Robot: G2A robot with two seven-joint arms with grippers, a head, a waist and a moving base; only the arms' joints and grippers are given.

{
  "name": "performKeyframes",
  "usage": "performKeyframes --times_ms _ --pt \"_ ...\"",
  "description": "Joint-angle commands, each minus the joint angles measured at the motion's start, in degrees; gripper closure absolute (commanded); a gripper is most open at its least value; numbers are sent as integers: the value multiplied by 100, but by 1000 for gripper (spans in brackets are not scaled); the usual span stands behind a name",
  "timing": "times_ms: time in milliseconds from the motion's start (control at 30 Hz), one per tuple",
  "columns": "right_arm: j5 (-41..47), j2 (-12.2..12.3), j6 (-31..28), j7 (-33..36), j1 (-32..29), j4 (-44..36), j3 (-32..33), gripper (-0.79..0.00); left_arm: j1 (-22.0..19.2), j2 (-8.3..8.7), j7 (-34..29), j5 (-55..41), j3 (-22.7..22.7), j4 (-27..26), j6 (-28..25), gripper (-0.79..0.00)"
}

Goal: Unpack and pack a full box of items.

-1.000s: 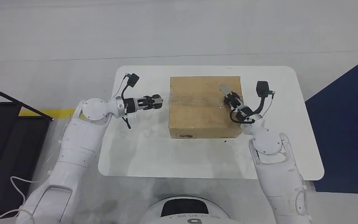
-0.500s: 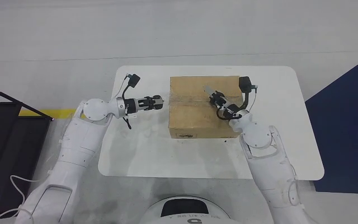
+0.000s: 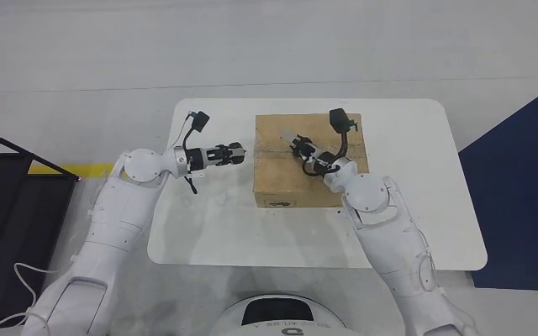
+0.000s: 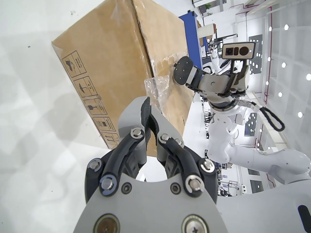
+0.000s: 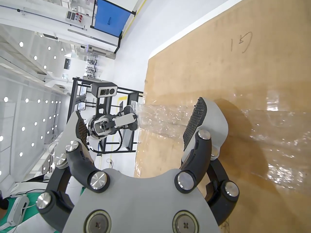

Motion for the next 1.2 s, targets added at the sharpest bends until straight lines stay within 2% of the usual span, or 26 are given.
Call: performKeyframes --times_ms 0,533,567,600,633,667,700,767,800,1167 --pt "43 -16 28 5 94 77 -95 -785 3 6 8 -20 2 1 -17 0" --pt "230 -156 186 54 772 649 -832 -785 11 48 70 -213 11 36 -58 0" --pt "239 -163 199 47 794 673 -863 -785 9 51 68 -233 8 40 -62 -28" --pt "254 -171 206 44 818 692 -895 -785 6 54 70 -247 4 45 -62 -139" --pt "261 -179 210 44 848 720 -929 -785 4 57 73 -262 2 48 -63 -194" --pt "277 -188 223 40 877 749 -959 -785 3 60 75 -280 -2 54 -66 -342" --pt "300 -196 225 37 907 774 -985 -785 1 64 83 -292 -10 61 -74 -391" --pt "353 -213 234 41 969 828 -1035 -785 10 72 102 -340 -36 82 -96 -748" --pt "374 -222 234 41 1002 857 -1062 -785 14 78 101 -366 -51 96 -109 -785" --pt "745 -375 287 37 1489 1272 -1456 -785 112 170 131 -747 -386 325 -280 -785"
